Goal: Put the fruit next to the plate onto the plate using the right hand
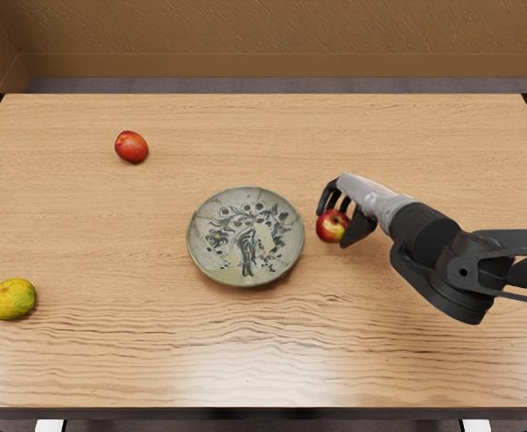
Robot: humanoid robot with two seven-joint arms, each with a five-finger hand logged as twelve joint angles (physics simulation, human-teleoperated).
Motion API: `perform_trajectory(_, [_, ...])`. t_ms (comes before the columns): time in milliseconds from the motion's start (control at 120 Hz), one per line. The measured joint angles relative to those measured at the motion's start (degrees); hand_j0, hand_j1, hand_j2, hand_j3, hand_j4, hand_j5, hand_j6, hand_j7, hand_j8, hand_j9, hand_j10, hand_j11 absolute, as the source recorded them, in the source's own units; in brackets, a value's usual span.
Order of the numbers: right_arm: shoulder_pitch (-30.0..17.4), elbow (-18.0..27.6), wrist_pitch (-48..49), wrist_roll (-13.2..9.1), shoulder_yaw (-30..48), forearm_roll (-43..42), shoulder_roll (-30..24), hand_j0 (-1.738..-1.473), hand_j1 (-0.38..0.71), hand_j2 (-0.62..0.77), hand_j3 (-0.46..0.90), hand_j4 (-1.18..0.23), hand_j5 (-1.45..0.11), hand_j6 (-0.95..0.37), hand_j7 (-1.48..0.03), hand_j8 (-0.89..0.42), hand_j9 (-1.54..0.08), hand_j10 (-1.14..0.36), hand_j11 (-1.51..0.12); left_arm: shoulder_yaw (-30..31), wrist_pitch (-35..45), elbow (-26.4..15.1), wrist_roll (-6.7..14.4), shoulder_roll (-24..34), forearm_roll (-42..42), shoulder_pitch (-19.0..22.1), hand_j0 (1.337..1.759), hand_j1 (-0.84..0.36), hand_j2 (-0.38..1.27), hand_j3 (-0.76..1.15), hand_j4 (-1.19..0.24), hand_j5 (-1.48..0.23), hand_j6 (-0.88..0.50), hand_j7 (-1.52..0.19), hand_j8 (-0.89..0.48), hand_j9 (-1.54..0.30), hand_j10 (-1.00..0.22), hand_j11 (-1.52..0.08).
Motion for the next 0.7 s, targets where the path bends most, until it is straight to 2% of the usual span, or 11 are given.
perform_trajectory(700, [11.14,0.01,0.7,-0.01,0.69,8.8,6.03,-1.657,0.29,0.2,0.0,-0.58,-0.92,-0.41,-0.88,-0.46,-0.91,-0.66,-0.92,0.0,0.0,0.01,0.0,0.0,0.07,-0.01,1.658,0.35,0.0,0.0,0.0,0.0,0.0,0.0,0.0,0.0,0.0,0.0])
